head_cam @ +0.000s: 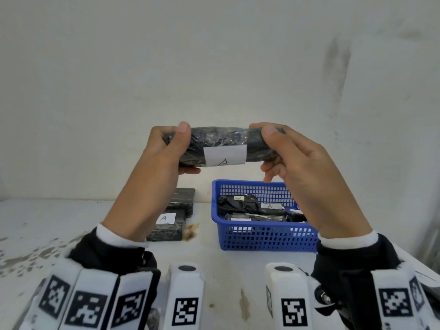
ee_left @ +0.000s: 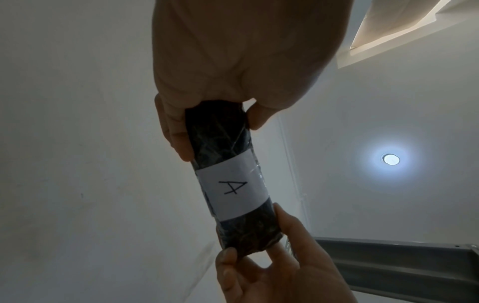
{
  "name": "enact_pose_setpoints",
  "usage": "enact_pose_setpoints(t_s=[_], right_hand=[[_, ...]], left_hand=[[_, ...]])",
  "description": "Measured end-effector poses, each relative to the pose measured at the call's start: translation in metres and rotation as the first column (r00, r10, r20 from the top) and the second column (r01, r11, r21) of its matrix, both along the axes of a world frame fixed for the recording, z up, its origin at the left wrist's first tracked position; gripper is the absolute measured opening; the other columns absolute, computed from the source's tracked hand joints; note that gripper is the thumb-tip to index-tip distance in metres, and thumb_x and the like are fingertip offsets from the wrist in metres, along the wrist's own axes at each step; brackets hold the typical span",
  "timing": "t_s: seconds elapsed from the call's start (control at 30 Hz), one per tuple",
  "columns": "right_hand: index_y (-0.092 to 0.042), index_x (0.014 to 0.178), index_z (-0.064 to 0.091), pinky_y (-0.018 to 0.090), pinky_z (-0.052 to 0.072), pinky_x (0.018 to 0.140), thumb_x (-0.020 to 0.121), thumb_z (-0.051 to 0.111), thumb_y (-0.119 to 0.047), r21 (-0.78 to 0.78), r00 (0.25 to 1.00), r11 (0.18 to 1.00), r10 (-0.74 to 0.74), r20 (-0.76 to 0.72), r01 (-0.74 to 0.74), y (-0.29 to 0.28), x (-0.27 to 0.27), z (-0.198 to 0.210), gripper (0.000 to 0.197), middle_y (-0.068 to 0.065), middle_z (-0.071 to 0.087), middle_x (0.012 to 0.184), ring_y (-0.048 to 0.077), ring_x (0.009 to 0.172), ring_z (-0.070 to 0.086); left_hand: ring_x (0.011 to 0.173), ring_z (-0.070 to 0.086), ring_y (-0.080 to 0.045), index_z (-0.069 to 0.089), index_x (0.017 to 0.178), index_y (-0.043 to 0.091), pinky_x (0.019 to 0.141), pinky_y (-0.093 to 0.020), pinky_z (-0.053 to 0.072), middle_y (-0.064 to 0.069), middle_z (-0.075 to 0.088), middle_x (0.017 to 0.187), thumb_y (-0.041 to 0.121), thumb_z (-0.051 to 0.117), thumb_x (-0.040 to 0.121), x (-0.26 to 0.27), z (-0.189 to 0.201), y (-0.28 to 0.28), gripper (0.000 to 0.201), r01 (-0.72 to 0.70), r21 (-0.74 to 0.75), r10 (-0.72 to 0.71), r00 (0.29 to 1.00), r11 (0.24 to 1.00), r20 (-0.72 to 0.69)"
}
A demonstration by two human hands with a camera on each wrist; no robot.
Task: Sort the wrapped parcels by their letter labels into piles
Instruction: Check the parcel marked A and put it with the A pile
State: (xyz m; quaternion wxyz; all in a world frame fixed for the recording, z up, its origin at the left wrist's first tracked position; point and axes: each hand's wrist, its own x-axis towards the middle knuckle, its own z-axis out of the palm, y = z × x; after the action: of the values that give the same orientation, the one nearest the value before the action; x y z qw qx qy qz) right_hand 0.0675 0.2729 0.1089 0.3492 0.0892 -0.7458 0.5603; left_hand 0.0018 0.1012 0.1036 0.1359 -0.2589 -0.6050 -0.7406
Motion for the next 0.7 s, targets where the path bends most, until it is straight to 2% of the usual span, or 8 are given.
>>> enact_pose_setpoints(t_s=[0.1,0.17,0.27,0.4,0.47,0.53,0.63,0.7], right_hand=[[-0.032,0.101,0.074,0.041,0.052,0.07,0.081,0.058,-0.059,0.043,0.999,0.998,-0.041,-0.006,0.041,-0.003,0.002,0.0,0.038,0.0,0.07,0.086,0.014,0.07,0.052],[-0.033,0.096,0.074,0.043,0.053,0.072,0.086,0.061,-0.054,0.056,0.997,0.996,-0.07,-0.024,0.071,-0.004,0.002,-0.001,0.027,-0.005,0.072,0.083,0.011,0.068,0.052],[-0.033,0.091,0.072,0.03,0.052,0.07,0.082,0.062,-0.056,0.054,0.996,0.995,-0.085,-0.035,0.087,-0.005,0.0,-0.002,0.026,-0.009,0.069,0.076,0.002,0.065,0.053],[-0.029,0.095,0.07,0.017,0.048,0.06,0.085,0.067,-0.048,0.079,0.994,0.992,-0.095,-0.061,0.1,-0.005,-0.001,-0.003,0.021,-0.021,0.064,0.069,-0.002,0.06,0.054],[-0.026,0.096,0.069,0.013,0.047,0.062,0.083,0.07,-0.047,0.074,0.993,0.992,-0.102,-0.067,0.107,-0.006,-0.002,-0.003,0.024,-0.019,0.065,0.072,-0.003,0.064,0.057],[-0.025,0.096,0.068,0.011,0.046,0.063,0.081,0.072,-0.046,0.074,0.992,0.991,-0.102,-0.076,0.108,-0.006,-0.003,-0.003,0.027,-0.016,0.067,0.077,-0.002,0.069,0.059],[-0.024,0.098,0.066,0.009,0.043,0.06,0.075,0.075,-0.048,0.075,0.994,0.993,-0.08,-0.08,0.086,-0.006,-0.001,-0.004,0.034,-0.021,0.062,0.07,-0.004,0.062,0.054],[-0.025,0.1,0.065,0.008,0.041,0.058,0.076,0.076,-0.046,0.08,0.993,0.993,-0.082,-0.085,0.089,-0.005,0.0,-0.003,0.034,-0.022,0.06,0.068,-0.004,0.058,0.053]], left_hand=[[0.076,0.067,-0.005,0.053,0.096,0.02,0.085,-0.034,0.055,0.01,0.069,0.081,0.048,0.051,0.091,0.003,-0.002,0.001,0.029,-0.009,-0.042,0.008,1.0,0.999,-0.024],[0.081,0.069,-0.007,0.052,0.099,0.02,0.085,-0.032,0.055,0.008,0.07,0.089,0.051,0.055,0.082,0.005,-0.003,0.002,0.036,-0.01,-0.086,0.007,0.999,0.996,-0.04],[0.085,0.069,-0.011,0.051,0.098,0.018,0.084,-0.033,0.056,0.002,0.07,0.094,0.044,0.062,0.085,0.006,-0.004,0.003,0.031,-0.006,-0.087,0.002,0.999,0.996,-0.042],[0.089,0.07,-0.019,0.05,0.096,0.022,0.086,-0.039,0.055,-0.001,0.072,0.094,0.063,0.076,0.065,0.006,-0.007,0.006,0.057,-0.092,-0.126,0.083,0.994,0.988,-0.072],[0.09,0.071,-0.018,0.049,0.096,0.024,0.083,-0.038,0.054,0.003,0.071,0.094,0.068,0.076,0.057,0.007,-0.007,0.007,0.065,-0.11,-0.159,0.102,0.993,0.981,-0.058],[0.091,0.07,-0.016,0.048,0.097,0.023,0.084,-0.038,0.053,0.004,0.07,0.096,0.066,0.07,0.052,0.009,-0.007,0.008,0.066,-0.104,-0.166,0.098,0.994,0.981,-0.041],[0.085,0.07,-0.014,0.048,0.096,0.023,0.077,-0.037,0.054,0.005,0.07,0.091,0.069,0.07,0.065,0.01,-0.007,0.007,0.06,-0.097,-0.154,0.091,0.995,0.983,-0.047],[0.074,0.071,-0.014,0.048,0.095,0.023,0.065,-0.035,0.052,0.007,0.07,0.084,0.067,0.062,0.072,0.012,-0.005,0.007,0.052,-0.077,-0.156,0.072,0.997,0.985,-0.037]])
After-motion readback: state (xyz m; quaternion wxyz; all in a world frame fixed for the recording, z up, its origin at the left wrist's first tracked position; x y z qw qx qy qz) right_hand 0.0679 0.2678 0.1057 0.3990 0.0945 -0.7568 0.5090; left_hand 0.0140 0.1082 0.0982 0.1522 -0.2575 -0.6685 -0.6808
